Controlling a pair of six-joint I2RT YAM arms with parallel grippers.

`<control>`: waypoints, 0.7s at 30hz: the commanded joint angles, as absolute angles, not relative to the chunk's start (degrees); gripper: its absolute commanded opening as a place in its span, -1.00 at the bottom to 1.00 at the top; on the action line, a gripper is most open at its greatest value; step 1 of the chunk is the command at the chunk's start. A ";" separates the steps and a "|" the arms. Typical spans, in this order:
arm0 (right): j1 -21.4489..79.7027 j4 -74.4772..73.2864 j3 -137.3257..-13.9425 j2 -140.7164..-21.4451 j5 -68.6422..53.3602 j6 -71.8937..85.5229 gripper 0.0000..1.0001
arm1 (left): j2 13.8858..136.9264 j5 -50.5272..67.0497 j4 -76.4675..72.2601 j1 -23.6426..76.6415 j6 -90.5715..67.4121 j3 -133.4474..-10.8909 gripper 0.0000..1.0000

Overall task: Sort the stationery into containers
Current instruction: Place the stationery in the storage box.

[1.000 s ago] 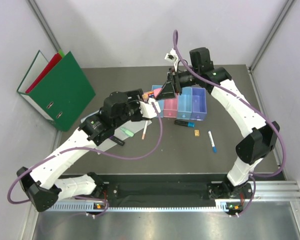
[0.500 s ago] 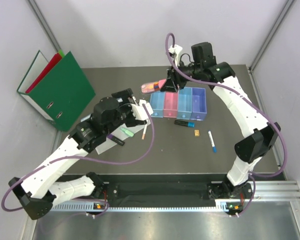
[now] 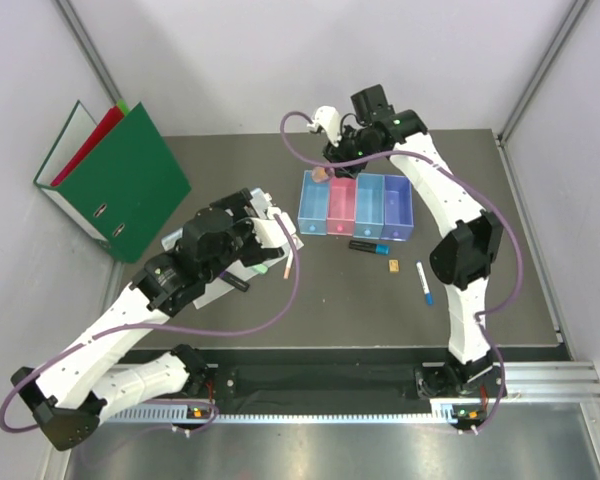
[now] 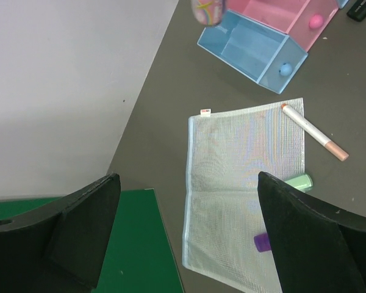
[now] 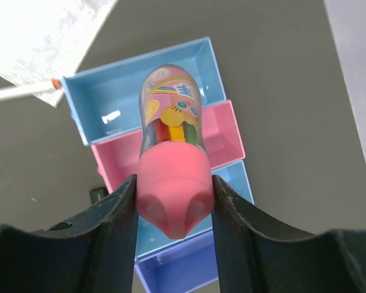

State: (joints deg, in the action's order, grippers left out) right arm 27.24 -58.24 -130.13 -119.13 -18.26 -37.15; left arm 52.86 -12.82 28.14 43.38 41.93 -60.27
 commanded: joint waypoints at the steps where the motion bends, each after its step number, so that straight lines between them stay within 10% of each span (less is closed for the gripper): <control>1: 27.51 -57.75 -133.42 -120.14 -14.15 -44.82 -1.00 | 51.24 -13.80 27.42 43.07 39.55 -59.68 0.98; 21: 32.25 -48.34 -129.64 -125.86 -11.43 -47.29 -1.00 | 50.01 -14.06 28.39 43.07 37.71 -59.50 0.98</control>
State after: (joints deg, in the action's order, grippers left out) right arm 29.74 -52.36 -130.02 -125.84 -11.09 -46.44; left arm 51.16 -13.41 28.73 43.22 38.94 -59.79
